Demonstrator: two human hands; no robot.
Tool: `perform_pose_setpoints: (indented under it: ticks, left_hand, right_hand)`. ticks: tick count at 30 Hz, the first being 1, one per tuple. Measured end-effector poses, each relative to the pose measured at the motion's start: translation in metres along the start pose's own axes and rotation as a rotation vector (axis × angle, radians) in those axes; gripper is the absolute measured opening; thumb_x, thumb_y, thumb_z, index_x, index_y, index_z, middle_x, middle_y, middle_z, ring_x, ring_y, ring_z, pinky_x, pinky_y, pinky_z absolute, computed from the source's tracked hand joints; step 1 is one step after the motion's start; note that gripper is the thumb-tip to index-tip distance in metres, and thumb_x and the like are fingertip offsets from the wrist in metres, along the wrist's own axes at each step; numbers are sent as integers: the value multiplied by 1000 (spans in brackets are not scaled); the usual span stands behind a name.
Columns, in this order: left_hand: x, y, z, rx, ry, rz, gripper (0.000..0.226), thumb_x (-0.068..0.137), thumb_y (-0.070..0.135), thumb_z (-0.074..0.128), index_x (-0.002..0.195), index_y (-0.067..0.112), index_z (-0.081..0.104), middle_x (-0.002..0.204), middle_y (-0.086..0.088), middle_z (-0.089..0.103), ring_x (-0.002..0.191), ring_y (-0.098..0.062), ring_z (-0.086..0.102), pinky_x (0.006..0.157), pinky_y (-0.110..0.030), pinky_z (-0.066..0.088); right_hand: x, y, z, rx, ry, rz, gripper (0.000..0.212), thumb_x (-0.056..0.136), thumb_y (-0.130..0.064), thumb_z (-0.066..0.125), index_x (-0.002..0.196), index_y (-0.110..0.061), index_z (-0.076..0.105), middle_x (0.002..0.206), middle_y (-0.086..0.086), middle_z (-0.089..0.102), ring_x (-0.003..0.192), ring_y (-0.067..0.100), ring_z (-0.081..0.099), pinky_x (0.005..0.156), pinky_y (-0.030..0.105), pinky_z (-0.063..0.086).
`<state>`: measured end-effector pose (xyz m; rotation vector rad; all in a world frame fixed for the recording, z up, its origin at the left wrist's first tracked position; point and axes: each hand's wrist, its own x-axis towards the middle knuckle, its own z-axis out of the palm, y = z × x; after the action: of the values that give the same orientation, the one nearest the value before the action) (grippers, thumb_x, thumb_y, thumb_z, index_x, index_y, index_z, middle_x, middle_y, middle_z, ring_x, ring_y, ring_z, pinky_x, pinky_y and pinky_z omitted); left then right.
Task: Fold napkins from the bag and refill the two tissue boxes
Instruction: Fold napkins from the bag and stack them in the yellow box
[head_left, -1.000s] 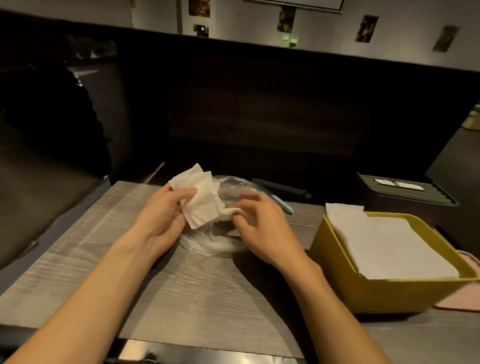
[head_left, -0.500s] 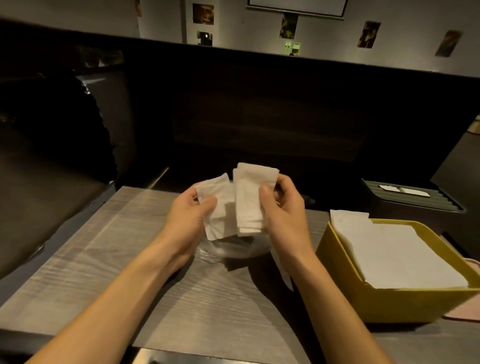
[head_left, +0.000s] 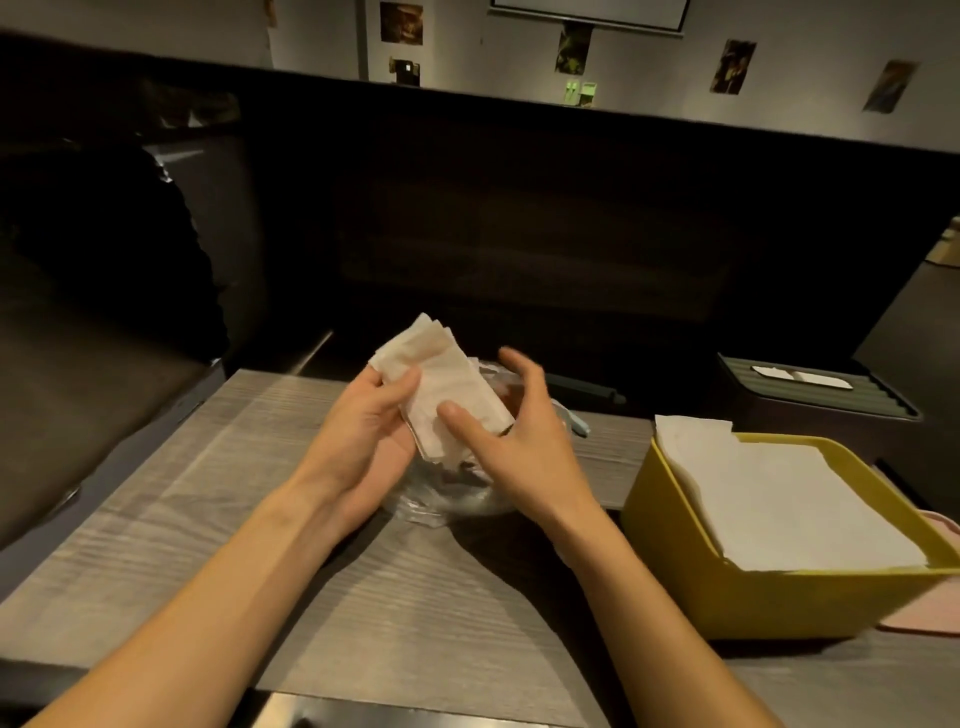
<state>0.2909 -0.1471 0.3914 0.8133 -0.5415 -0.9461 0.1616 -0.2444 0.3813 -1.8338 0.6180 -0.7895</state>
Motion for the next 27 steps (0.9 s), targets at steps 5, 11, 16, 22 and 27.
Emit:
perform_pose_setpoints:
  ticks: [5, 11, 16, 22, 27]
  left_hand:
    - [3, 3, -7, 212, 140, 161, 56, 85, 7, 71, 137, 20, 55, 124, -10, 72, 114, -22, 71, 91, -35, 61]
    - [6, -12, -17, 822, 150, 173, 86, 90, -8, 67, 158, 29, 28, 119, 15, 63, 104, 0, 66, 80, -17, 57]
    - [2, -20, -13, 973, 43, 146, 102, 89, -9, 65, 159, 40, 9, 125, 20, 47, 107, 1, 59, 77, -12, 53]
    - [7, -25, -17, 1033, 75, 186, 101, 87, -8, 68, 160, 33, 11, 124, 10, 53, 105, -7, 62, 81, -19, 53]
    - [11, -28, -20, 1068, 63, 185, 104, 90, -2, 69, 161, 36, 3, 129, 12, 53, 111, -5, 60, 88, -20, 49]
  right_hand:
    - [3, -1, -8, 160, 97, -106, 27, 95, -16, 74, 120, -22, 66, 112, -7, 71, 103, 6, 69, 79, 23, 59]
    - [-1, 18, -4, -70, -28, 16, 53, 96, -15, 68, 134, -44, 45, 135, -12, 54, 117, 6, 59, 92, 35, 61]
    - [-4, 16, -2, -64, -92, -28, 86, 88, -8, 72, 148, -47, 24, 139, -11, 47, 121, 5, 56, 95, 28, 58]
    - [-2, 16, -2, -69, -50, -34, 83, 88, -20, 77, 149, -48, 28, 136, -14, 49, 123, 0, 50, 100, 29, 52]
    - [2, 19, -3, -79, -6, -12, 74, 89, -20, 75, 141, -52, 33, 138, -14, 50, 126, 7, 52, 103, 36, 54]
